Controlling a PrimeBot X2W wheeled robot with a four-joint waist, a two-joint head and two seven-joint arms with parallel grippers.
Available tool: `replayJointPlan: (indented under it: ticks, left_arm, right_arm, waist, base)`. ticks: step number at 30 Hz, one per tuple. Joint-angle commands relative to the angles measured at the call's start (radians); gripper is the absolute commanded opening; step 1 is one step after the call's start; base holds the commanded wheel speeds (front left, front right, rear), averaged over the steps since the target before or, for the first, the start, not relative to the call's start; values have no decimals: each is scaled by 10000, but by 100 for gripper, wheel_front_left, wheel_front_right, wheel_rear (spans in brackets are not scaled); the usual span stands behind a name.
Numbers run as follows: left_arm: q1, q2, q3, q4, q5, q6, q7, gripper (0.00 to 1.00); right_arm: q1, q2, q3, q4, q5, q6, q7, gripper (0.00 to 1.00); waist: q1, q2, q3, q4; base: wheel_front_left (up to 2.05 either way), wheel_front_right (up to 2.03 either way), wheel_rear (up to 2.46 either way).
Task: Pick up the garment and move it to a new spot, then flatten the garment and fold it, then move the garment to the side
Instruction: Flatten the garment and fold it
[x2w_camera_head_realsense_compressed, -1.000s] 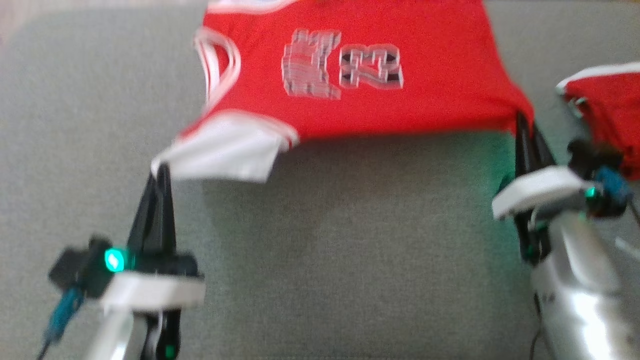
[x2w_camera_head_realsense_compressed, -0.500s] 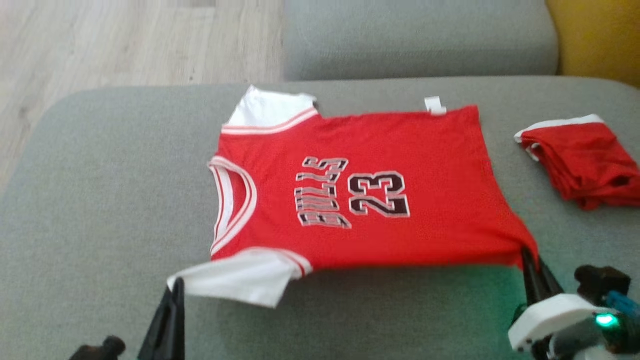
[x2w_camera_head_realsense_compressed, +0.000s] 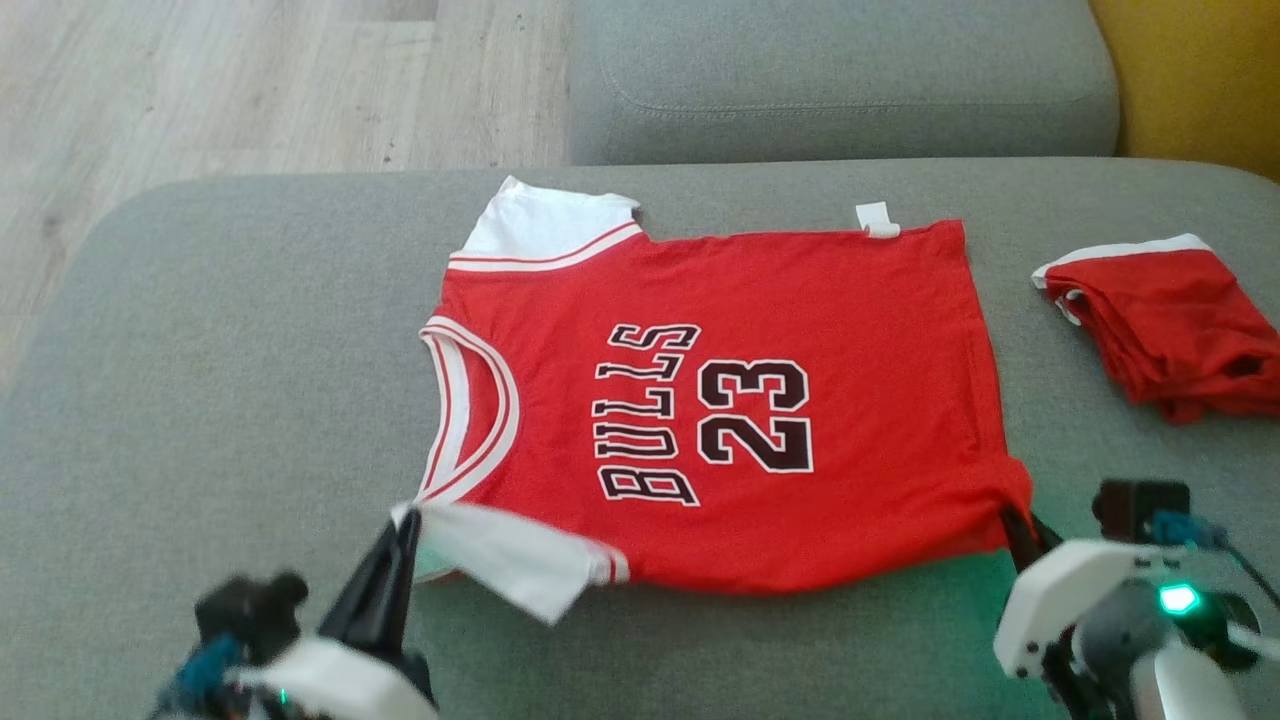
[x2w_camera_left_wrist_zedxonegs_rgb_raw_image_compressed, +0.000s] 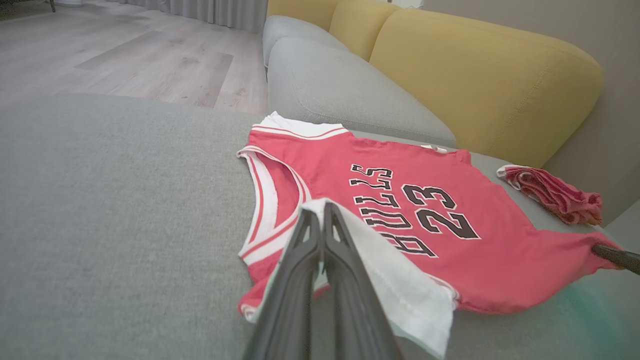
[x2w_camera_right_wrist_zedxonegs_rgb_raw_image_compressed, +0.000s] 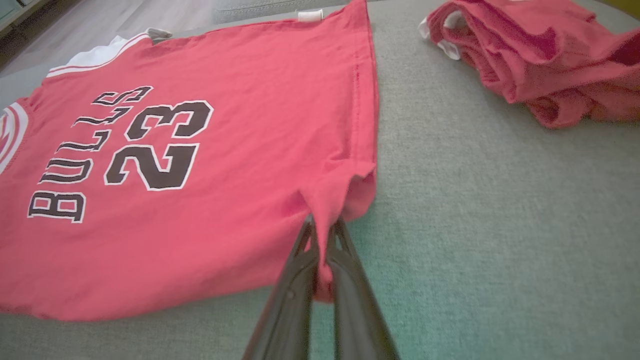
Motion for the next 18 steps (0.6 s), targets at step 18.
replayJointPlan:
  ticks: [18]
  left_arm:
    - [-5498, 40, 26, 4015, 51, -955, 163, 0]
  right_arm:
    - [-3692, -220, 287, 1883, -65, 65, 1149, 0]
  waist:
    - [-1, -1, 944, -561]
  base:
    - [0, 0, 0]
